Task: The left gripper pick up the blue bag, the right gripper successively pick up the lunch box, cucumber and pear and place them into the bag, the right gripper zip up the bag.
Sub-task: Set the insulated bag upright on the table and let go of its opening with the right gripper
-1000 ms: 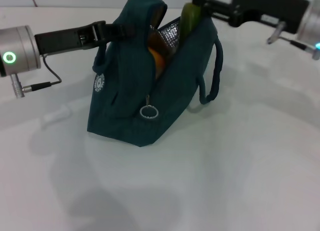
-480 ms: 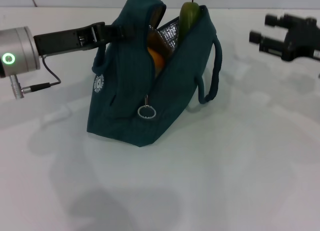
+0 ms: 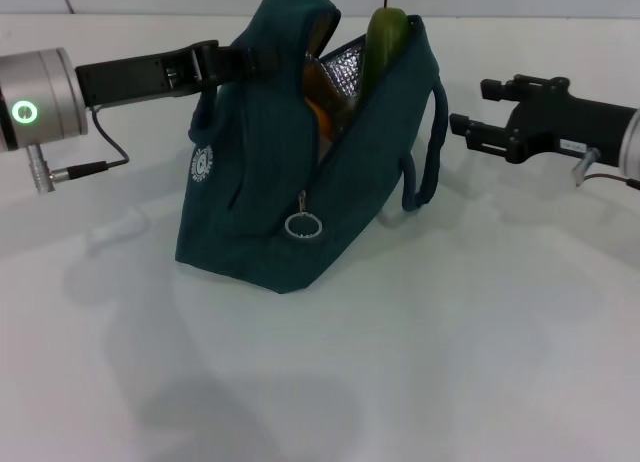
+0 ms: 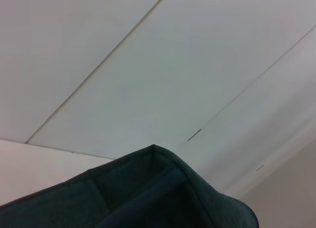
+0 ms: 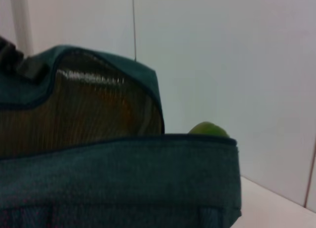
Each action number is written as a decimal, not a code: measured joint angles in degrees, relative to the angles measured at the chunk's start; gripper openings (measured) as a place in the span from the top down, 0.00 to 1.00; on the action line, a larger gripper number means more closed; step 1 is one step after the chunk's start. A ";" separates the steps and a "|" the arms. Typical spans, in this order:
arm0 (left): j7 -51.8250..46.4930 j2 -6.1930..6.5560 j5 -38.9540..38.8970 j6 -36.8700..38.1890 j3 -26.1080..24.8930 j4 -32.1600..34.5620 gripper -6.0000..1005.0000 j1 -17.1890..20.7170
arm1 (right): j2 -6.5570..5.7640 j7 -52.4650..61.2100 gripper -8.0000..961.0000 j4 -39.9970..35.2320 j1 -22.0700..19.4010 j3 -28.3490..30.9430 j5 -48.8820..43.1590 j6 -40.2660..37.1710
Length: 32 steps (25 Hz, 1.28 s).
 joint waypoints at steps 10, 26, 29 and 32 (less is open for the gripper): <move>-0.16 -0.02 0.00 -0.01 0.01 -0.02 0.95 -0.22 | 1.07 -2.43 0.37 4.10 4.81 -0.38 -0.95 3.70; 0.07 0.04 0.00 -0.12 -0.26 -1.41 0.95 -1.22 | 1.77 -5.17 0.61 5.03 6.83 -1.64 -0.58 5.66; 0.08 0.06 0.00 -0.27 -0.26 -1.40 0.95 -1.36 | 1.77 -5.33 0.68 4.77 6.61 -1.58 -0.38 5.65; 0.02 0.07 0.00 -0.32 -0.26 -1.40 0.95 -1.44 | 1.77 -6.11 0.76 4.64 6.33 -1.55 1.10 5.26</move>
